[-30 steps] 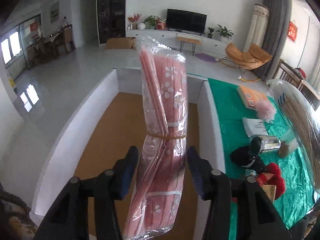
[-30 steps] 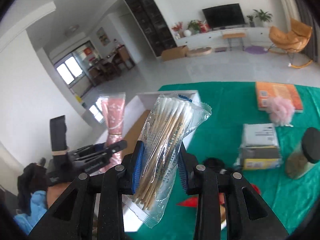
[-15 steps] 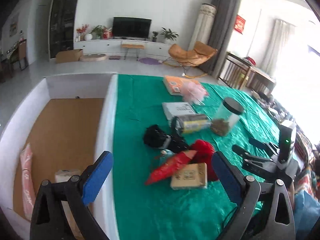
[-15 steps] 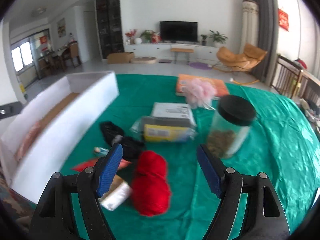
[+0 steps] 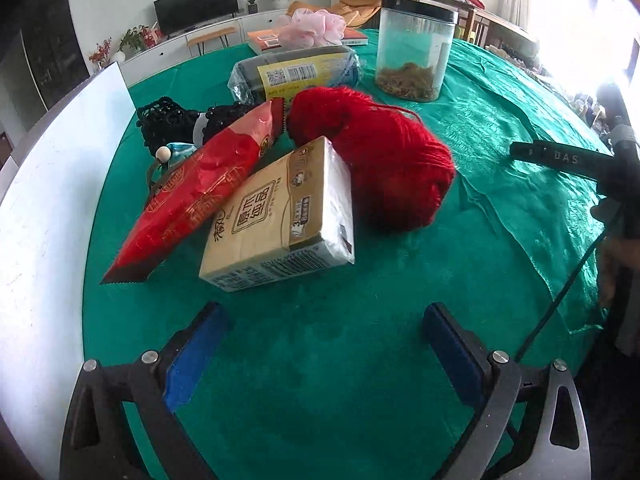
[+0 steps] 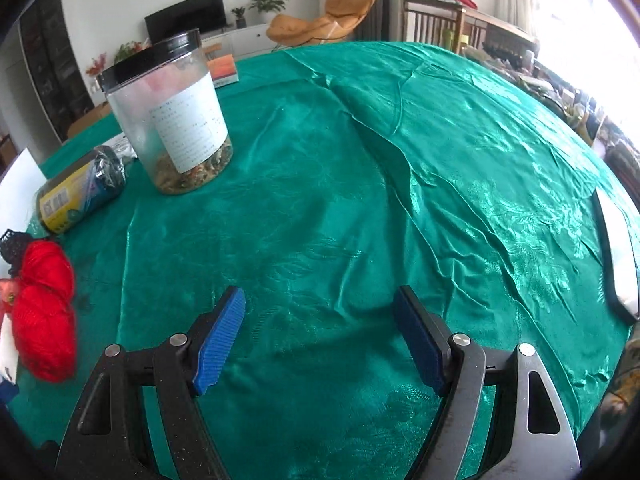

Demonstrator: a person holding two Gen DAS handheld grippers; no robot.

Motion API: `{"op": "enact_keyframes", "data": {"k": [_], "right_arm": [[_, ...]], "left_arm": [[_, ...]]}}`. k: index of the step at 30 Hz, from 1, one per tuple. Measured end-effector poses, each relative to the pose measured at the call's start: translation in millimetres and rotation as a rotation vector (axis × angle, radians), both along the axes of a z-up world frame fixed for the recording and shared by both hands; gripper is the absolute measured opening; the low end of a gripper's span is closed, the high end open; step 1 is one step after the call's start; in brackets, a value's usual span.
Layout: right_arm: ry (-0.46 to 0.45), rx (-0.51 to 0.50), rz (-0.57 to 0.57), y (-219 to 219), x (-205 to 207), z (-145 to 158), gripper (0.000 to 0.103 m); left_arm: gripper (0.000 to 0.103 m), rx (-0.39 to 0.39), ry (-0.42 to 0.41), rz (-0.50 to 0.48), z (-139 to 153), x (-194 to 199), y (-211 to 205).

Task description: Organize soft objects

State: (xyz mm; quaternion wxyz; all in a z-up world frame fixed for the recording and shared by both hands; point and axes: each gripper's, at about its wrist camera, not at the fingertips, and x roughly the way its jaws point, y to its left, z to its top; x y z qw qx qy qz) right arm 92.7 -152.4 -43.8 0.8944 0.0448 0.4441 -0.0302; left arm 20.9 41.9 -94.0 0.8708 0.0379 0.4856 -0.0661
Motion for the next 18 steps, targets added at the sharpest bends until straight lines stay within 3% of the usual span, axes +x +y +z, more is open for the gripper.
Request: {"op": "enact_keyframes", "data": {"k": [8,18], "right_arm": [[-0.004,-0.039,-0.003,5,-7,-2,0.081],[-0.003,-0.041,0.005,8,-8,-1,0.085]], "left_arm": [[0.103,-0.016,-0.059,0.049,-8,39,10],[0.103,-0.02,-0.067,0.085,-8,67,20]]}}
